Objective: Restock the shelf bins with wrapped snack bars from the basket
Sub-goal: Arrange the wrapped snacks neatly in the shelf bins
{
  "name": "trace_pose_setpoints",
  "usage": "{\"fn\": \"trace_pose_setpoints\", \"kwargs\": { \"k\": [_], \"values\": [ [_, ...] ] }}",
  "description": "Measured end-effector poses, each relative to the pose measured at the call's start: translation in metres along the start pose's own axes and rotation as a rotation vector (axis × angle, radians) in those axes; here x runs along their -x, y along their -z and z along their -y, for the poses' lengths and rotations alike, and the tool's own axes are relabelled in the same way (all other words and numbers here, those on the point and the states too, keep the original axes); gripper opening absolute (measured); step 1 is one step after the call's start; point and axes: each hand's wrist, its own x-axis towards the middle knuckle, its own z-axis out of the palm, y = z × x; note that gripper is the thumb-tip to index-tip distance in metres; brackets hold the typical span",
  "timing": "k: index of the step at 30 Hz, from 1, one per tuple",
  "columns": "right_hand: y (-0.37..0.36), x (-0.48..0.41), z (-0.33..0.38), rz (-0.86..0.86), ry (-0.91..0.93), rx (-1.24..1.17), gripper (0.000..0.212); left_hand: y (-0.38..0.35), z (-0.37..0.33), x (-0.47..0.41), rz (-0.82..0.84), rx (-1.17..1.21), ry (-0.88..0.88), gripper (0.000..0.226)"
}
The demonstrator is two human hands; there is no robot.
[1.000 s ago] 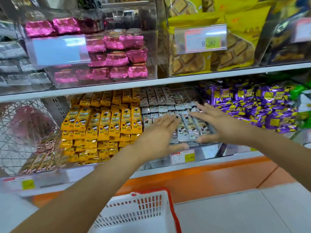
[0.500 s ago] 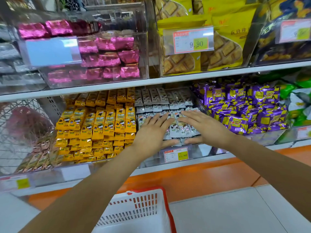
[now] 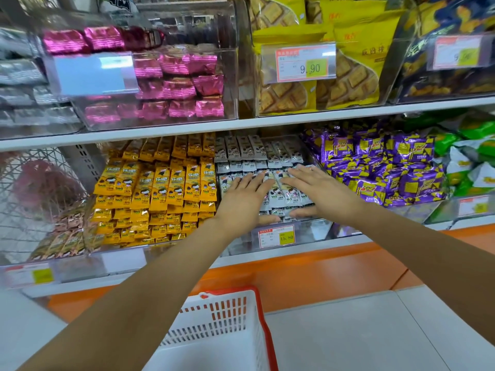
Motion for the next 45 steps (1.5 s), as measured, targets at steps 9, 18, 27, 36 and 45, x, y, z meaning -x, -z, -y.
{"fn": "trace_pose_setpoints", "kwargs": {
  "k": [9, 18, 27, 36, 45],
  "values": [
    [0.031, 0.029, 0.038, 0.004, -0.089, -0.308, 0.028, 0.017, -0.011, 0.056, -0.292, 0.369, -0.094, 0.033],
    [0.043, 0.019, 0.027, 0.443, -0.221, -0.207, 0.035, 0.015, -0.005, 0.034, 0.392, 0.509, 0.113, 0.059],
    [0.039, -0.009, 0.038, 0.949, -0.304, -0.198, 0.059, 0.014, -0.028, -0.001, 0.746, 0.706, 0.152, 0.08],
    [0.019, -0.041, 0.023, 1.044, -0.533, -0.679, 0.065, 0.012, -0.022, -0.018, 0.736, 0.794, 0.3, 0.071],
    [-0.005, -0.051, 0.016, 1.069, -0.58, -0.464, 0.062, 0.017, -0.013, -0.018, 0.952, 0.711, 0.329, 0.082]
  ]
}}
